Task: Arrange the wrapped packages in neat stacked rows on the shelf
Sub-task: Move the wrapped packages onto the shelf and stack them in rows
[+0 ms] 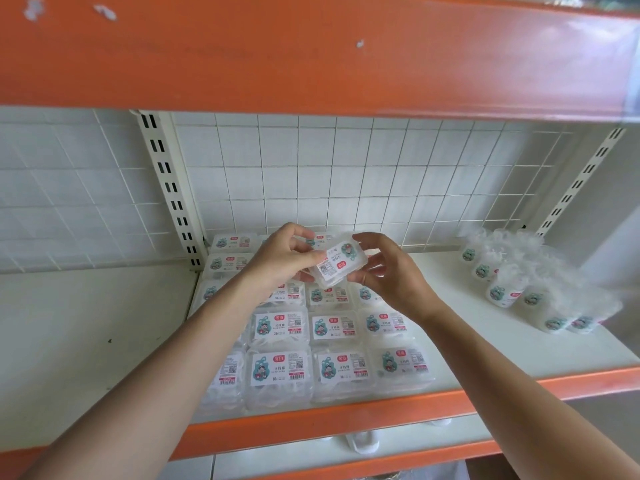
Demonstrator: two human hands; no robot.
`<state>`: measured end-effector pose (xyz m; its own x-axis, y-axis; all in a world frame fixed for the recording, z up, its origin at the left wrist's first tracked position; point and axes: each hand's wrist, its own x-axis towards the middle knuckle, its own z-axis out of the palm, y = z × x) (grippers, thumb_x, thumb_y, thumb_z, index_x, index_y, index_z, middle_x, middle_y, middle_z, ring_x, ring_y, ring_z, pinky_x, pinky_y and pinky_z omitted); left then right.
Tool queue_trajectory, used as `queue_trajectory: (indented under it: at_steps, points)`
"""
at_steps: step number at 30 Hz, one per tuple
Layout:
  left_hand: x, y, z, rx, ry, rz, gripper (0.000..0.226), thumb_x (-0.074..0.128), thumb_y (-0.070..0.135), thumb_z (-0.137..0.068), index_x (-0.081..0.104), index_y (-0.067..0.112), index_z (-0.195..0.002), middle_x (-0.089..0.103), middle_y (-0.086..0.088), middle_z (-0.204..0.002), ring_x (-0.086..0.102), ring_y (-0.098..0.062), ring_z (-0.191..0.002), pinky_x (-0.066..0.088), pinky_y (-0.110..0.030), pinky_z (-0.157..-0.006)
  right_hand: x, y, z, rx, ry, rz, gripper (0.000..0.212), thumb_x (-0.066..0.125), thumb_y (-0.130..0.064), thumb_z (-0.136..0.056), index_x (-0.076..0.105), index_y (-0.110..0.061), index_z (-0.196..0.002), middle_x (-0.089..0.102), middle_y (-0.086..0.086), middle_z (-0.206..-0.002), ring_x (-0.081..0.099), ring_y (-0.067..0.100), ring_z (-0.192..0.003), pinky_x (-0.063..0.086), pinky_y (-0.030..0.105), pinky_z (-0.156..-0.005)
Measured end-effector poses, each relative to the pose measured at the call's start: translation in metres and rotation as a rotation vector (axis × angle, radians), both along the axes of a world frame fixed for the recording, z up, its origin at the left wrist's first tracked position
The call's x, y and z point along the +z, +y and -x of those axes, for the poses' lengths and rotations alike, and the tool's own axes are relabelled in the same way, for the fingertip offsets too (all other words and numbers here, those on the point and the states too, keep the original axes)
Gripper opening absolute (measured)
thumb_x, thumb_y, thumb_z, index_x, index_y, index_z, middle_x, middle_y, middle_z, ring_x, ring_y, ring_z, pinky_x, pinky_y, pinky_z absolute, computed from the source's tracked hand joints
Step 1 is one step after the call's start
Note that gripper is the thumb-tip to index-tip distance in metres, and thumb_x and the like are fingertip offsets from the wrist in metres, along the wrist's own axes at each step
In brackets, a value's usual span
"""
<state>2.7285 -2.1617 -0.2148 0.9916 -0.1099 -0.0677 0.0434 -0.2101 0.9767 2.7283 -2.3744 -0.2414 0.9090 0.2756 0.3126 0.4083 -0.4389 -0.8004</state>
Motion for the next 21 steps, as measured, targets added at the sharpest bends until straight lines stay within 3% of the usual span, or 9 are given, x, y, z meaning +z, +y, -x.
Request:
queue_trajectory:
  at_steps: [4, 7, 9, 12, 16, 19, 21]
  points:
    - [0.001, -0.002, -0.001, -0.081, 0.046, 0.006, 0.049, 0.073, 0.003, -0.081, 0.053, 0.018, -0.124, 0.060, -0.018, -0.107, 0.071, -0.028, -0.091, 0.060, -0.041, -0.078, -0.001, -0.001, -0.002, -0.034, 0.113, -0.178, 0.043, 0.072, -0.012, -0.085, 0.052, -0.036, -0.115, 0.064, -0.009, -0.111, 0.068, 0.011, -0.090, 0.057, 0.032, -0.072]
    - [0.004, -0.006, 0.001, -0.081, -0.005, -0.188, 0.044, 0.072, 0.021, -0.084, 0.054, 0.028, -0.124, 0.066, -0.006, -0.097, 0.070, -0.023, -0.087, 0.058, -0.040, -0.081, 0.000, 0.003, -0.002, -0.083, 0.137, -0.220, 0.036, 0.070, -0.011, -0.087, 0.054, -0.034, -0.110, 0.065, -0.010, -0.108, 0.068, 0.011, -0.091, 0.057, 0.033, -0.070]
    - [0.007, -0.009, 0.003, -0.052, -0.033, -0.271, 0.035, 0.066, 0.035, -0.089, 0.054, 0.030, -0.121, 0.067, 0.001, -0.093, 0.067, -0.014, -0.080, 0.055, -0.032, -0.073, 0.001, 0.007, 0.000, -0.104, 0.125, -0.207, 0.033, 0.069, -0.012, -0.087, 0.055, -0.035, -0.106, 0.065, -0.011, -0.108, 0.068, 0.011, -0.091, 0.057, 0.031, -0.066]
    - [0.006, -0.011, 0.002, -0.007, -0.040, -0.303, 0.039, 0.069, 0.040, -0.086, 0.053, 0.026, -0.119, 0.069, 0.000, -0.091, 0.065, -0.011, -0.068, 0.050, -0.025, -0.062, 0.002, 0.012, 0.004, -0.075, 0.110, -0.138, 0.028, 0.072, -0.024, -0.086, 0.058, -0.031, -0.109, 0.065, -0.007, -0.114, 0.067, 0.005, -0.095, 0.059, 0.028, -0.072]
    - [0.006, -0.018, 0.008, -0.030, -0.001, -0.157, 0.057, 0.079, 0.025, -0.080, 0.042, 0.021, -0.124, 0.068, -0.007, -0.094, 0.071, -0.015, -0.069, 0.055, -0.019, -0.058, 0.002, 0.020, 0.010, -0.031, -0.020, 0.153, 0.061, 0.077, -0.042, -0.078, 0.050, -0.028, -0.132, 0.053, -0.006, -0.129, 0.057, 0.006, -0.109, 0.049, 0.024, -0.090]
    - [0.006, -0.021, 0.011, 0.015, 0.007, -0.130, 0.044, 0.071, 0.028, -0.087, 0.045, 0.019, -0.120, 0.061, -0.005, -0.105, 0.072, -0.016, -0.076, 0.056, -0.019, -0.058, 0.003, 0.023, 0.013, -0.087, -0.113, 0.326, 0.068, 0.080, -0.040, -0.074, 0.049, -0.031, -0.134, 0.050, -0.003, -0.126, 0.052, 0.007, -0.102, 0.042, 0.018, -0.085]
    - [0.003, -0.017, 0.010, 0.025, -0.010, -0.227, 0.027, 0.060, 0.036, -0.094, 0.051, 0.018, -0.112, 0.061, -0.001, -0.108, 0.071, -0.016, -0.080, 0.059, -0.028, -0.071, 0.004, 0.021, 0.014, -0.063, -0.114, 0.376, 0.063, 0.079, -0.029, -0.076, 0.051, -0.031, -0.132, 0.051, -0.004, -0.124, 0.050, 0.004, -0.097, 0.041, 0.010, -0.080]
